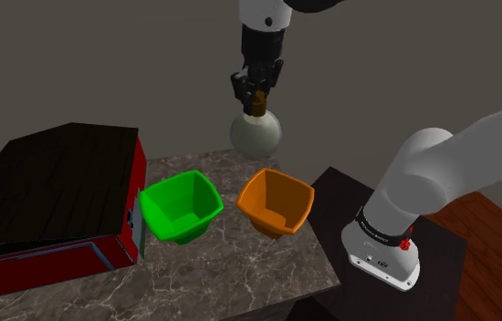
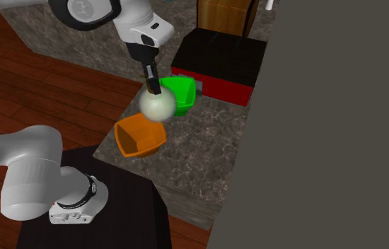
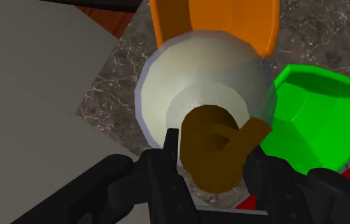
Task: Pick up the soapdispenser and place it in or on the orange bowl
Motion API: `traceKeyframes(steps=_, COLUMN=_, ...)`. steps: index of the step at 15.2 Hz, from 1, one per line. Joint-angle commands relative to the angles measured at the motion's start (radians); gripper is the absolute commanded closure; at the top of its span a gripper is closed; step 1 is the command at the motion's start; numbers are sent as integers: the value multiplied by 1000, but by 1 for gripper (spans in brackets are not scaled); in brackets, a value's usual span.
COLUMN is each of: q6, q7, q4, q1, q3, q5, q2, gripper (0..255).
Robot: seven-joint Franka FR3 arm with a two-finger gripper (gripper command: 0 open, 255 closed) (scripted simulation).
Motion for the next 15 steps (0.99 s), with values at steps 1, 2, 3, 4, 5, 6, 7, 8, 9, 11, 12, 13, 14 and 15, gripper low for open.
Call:
traceKeyframes(steps=1, q6=-50, q7=5, q4=-21, q1=19, q3=-6, q5=15, q2=-71, gripper=255)
traceKeyframes(steps=2, q6=-73, q7=9, q4=-33, q1=29, q3=-9, q5=22, q2=-107, gripper=255)
traceKeyframes(steps=3, q6=-98, q7=13, q4=-44, q1=39, q3=-11, q5=29, q2=-143, gripper=255)
traceKeyframes(steps=4, q6=-123, q7=18, q4=-54, q1=50, q3=-13, q5=35, q2=-178, gripper=255)
traceKeyframes(steps=5, q6=-150, q7=24, q4=-62, q1=60, q3=-15, q5=42, q2=-212, gripper=255)
traceKeyframes(steps=6, q6=-176, q7=30, q4=-69, q1=70, q3=-16, q5=48, q2=-246, gripper=255)
traceKeyframes(steps=7, q6=-198, q7=36, q4=-73, q1=79, q3=-17, q5=52, q2=-272, gripper=255)
traceKeyframes(steps=8, q6=-187, q7=36, q4=-89, q1=80, q3=-15, q5=55, q2=-276, gripper=255)
traceKeyframes(steps=9, q6=-175, q7=36, q4=-105, q1=82, q3=-12, q5=57, q2=-280, gripper=255)
traceKeyframes(steps=11, q6=-152, q7=36, q4=-135, q1=85, q3=-8, q5=63, q2=-288, gripper=255)
traceKeyframes(steps=12, q6=-140, q7=36, q4=-151, q1=87, q3=-5, q5=65, q2=-291, gripper=255)
traceKeyframes(steps=13, q6=-129, q7=36, q4=-166, q1=89, q3=-2, q5=68, q2=-294, gripper=255)
traceKeyframes(steps=14, q6=-117, q7=36, q4=-180, q1=90, q3=0, q5=71, q2=-298, gripper=255)
traceKeyframes(steps=15, q6=-105, q7=36, q4=-195, q1=92, q3=3, q5=74, q2=-301, gripper=255)
